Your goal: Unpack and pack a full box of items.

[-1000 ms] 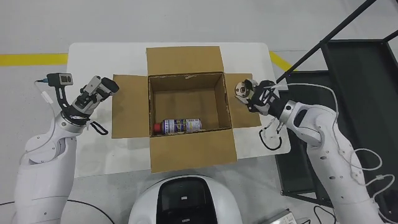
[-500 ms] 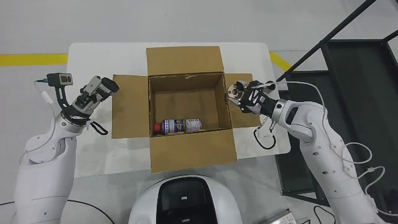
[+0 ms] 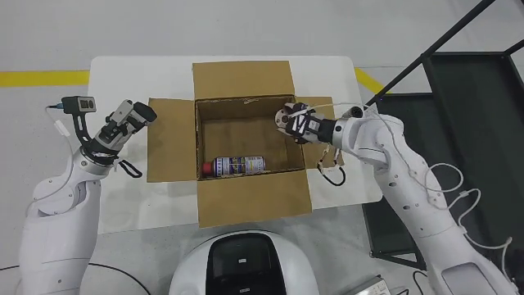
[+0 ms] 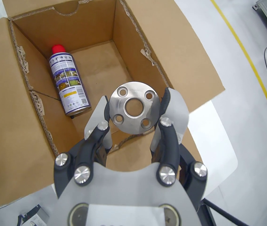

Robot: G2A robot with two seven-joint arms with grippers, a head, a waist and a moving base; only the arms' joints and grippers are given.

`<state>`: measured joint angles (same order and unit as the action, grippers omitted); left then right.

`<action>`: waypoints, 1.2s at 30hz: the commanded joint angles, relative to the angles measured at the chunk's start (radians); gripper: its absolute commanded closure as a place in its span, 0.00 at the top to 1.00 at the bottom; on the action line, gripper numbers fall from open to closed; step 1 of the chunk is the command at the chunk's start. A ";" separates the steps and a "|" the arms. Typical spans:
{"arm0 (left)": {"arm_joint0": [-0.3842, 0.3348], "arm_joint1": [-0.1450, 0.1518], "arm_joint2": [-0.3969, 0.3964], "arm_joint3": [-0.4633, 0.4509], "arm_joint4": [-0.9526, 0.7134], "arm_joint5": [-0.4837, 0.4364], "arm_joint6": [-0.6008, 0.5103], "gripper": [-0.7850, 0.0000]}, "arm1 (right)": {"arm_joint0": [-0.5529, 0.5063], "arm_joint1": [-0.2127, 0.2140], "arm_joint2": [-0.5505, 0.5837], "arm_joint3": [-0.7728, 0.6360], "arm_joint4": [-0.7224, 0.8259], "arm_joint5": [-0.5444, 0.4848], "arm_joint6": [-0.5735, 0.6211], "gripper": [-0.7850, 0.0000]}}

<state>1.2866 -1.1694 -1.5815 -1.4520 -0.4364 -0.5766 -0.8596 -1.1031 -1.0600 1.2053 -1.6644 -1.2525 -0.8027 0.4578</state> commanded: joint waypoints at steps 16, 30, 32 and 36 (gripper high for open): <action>0.000 0.000 0.000 0.000 0.000 0.000 0.000 1.00 | 0.366 -0.133 -0.453 0.446 -0.051 0.028 0.153 0.00; 0.000 0.000 0.000 0.000 0.000 0.000 0.000 1.00 | 0.475 -0.224 -0.590 0.668 0.002 0.009 0.111 0.08; 0.000 0.000 0.000 0.000 0.000 0.000 0.000 1.00 | 0.485 -0.237 -0.605 0.695 0.007 0.006 0.107 0.25; 0.000 0.000 0.000 0.000 0.000 0.000 0.000 1.00 | 0.504 -0.259 -0.630 0.744 0.009 0.003 0.100 1.00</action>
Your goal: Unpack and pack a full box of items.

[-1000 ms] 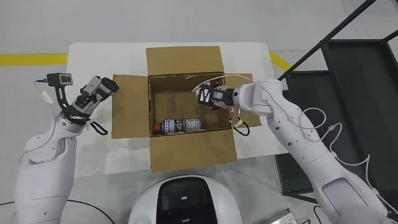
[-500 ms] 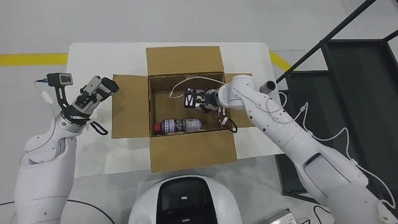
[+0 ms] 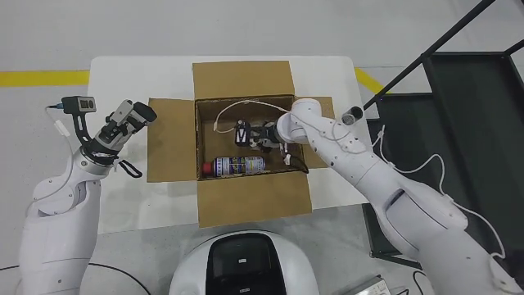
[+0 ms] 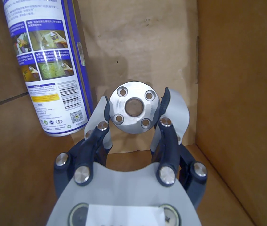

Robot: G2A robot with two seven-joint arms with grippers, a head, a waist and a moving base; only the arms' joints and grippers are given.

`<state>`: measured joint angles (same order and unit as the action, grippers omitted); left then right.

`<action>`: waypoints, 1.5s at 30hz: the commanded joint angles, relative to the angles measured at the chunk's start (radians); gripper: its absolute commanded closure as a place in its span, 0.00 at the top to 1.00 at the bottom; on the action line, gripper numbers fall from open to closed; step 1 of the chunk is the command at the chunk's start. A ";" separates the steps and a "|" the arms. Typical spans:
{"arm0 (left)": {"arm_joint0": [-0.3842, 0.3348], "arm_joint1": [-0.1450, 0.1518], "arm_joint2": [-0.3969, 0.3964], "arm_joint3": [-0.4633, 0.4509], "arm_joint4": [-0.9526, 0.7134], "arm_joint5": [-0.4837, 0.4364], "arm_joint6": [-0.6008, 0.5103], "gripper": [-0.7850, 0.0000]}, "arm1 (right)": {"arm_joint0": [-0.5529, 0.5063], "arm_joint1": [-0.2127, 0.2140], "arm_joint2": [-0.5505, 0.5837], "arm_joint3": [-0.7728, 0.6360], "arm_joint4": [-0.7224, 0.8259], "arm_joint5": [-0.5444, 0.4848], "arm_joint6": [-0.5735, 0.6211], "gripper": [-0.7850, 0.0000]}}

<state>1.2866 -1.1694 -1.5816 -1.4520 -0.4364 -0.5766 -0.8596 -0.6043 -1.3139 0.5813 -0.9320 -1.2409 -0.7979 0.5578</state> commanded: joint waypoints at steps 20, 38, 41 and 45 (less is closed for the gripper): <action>0.000 0.000 0.000 0.000 0.000 0.000 0.000 1.00 | -0.319 0.165 0.376 -0.510 0.067 -0.171 -0.135 1.00; 0.000 0.000 0.000 0.000 0.000 0.000 0.000 1.00 | -0.841 0.282 0.969 -0.743 0.186 -0.145 -0.391 1.00; 0.000 0.000 0.000 0.000 0.000 0.000 0.000 1.00 | -0.841 0.282 0.969 -0.743 0.186 -0.145 -0.391 1.00; 0.000 0.000 0.000 0.000 0.000 0.000 0.000 1.00 | -0.841 0.282 0.969 -0.743 0.186 -0.145 -0.391 1.00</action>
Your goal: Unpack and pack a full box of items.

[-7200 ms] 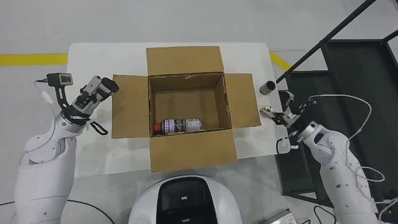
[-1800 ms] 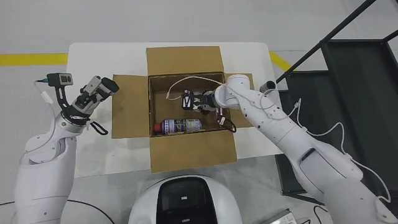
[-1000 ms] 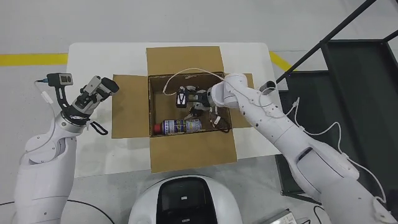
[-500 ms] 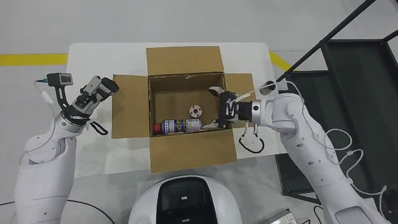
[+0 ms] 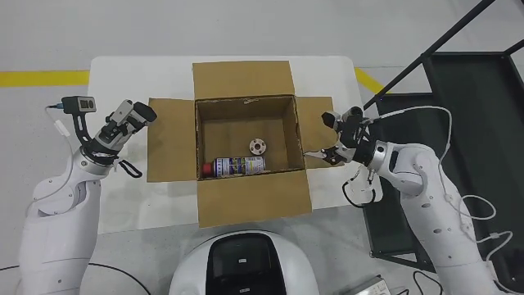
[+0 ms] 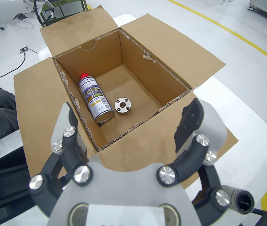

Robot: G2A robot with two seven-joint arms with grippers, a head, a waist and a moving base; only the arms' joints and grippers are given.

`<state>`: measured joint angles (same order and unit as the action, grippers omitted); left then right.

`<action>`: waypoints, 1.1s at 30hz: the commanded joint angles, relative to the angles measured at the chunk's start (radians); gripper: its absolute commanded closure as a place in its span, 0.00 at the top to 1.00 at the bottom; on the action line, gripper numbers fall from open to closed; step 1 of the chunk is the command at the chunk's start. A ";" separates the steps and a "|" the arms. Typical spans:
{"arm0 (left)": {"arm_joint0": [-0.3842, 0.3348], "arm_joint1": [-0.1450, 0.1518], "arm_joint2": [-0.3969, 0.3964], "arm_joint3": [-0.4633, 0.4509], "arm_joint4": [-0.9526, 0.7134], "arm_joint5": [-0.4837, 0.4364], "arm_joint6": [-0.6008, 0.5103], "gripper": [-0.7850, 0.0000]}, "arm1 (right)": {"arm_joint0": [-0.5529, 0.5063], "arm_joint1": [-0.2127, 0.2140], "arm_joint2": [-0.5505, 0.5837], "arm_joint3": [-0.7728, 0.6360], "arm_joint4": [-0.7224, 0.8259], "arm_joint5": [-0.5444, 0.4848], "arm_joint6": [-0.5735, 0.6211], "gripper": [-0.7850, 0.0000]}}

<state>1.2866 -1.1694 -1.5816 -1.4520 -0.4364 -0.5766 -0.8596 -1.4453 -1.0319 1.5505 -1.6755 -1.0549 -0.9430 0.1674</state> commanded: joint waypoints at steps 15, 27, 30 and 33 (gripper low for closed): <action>0.000 0.000 0.000 0.000 0.000 0.000 0.000 1.00 | 0.012 0.006 0.064 0.074 -0.025 0.112 0.024 1.00; 0.000 0.000 0.000 0.000 0.000 0.000 0.000 1.00 | 0.211 0.011 0.063 0.465 0.050 0.242 0.161 1.00; 0.000 0.000 0.000 0.000 0.000 0.000 0.000 1.00 | 0.271 0.006 0.018 0.548 0.028 0.252 0.176 1.00; 0.000 0.000 0.000 0.000 0.000 0.000 0.000 1.00 | 0.322 0.000 -0.021 0.626 0.006 0.269 0.172 1.00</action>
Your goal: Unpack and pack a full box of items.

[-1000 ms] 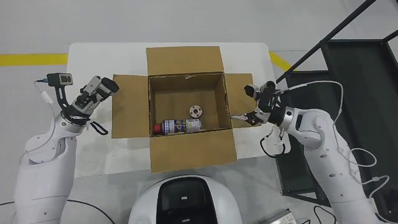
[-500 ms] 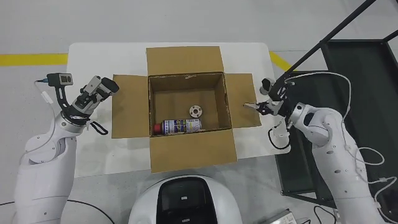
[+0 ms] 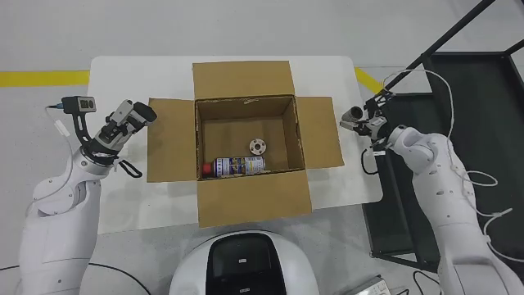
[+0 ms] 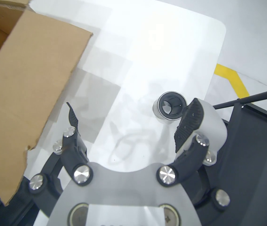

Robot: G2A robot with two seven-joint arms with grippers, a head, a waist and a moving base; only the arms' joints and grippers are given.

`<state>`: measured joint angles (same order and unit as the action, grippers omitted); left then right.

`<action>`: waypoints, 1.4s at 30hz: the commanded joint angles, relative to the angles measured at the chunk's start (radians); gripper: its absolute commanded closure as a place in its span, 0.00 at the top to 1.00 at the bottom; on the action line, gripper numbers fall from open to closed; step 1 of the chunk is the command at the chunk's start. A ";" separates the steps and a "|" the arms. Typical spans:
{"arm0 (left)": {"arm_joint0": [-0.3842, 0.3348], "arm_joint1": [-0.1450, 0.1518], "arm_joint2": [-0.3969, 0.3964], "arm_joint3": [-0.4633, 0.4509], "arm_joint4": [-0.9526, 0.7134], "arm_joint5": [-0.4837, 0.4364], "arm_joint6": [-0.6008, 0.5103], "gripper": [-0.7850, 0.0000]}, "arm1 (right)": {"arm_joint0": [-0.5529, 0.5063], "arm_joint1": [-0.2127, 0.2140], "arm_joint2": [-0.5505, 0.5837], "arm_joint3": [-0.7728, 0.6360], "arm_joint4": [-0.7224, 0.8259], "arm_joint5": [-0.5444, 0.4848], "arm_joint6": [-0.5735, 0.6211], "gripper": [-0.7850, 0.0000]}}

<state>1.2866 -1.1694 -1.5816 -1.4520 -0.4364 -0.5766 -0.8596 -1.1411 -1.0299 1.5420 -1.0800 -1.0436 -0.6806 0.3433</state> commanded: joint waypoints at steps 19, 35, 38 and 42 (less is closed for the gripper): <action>0.000 0.000 0.000 0.000 0.000 0.000 0.000 1.00 | 0.240 -0.046 -0.176 0.392 -0.052 0.102 -0.077 0.73; 0.000 0.000 0.000 0.000 0.000 0.000 0.000 1.00 | 0.306 -0.060 -0.232 0.516 -0.076 0.063 -0.163 0.00; 0.000 0.000 0.000 0.000 0.000 0.000 0.000 1.00 | 0.304 -0.059 -0.239 0.509 -0.088 0.046 -0.187 0.00; 0.000 0.000 0.000 0.000 0.000 0.000 0.000 1.00 | 0.286 -0.050 -0.233 0.483 -0.103 0.017 -0.235 0.00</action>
<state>1.2866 -1.1694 -1.5816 -1.4520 -0.4364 -0.5766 -0.8596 -0.8483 -1.0826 1.3060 -0.5885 -1.1433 -0.6552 0.1215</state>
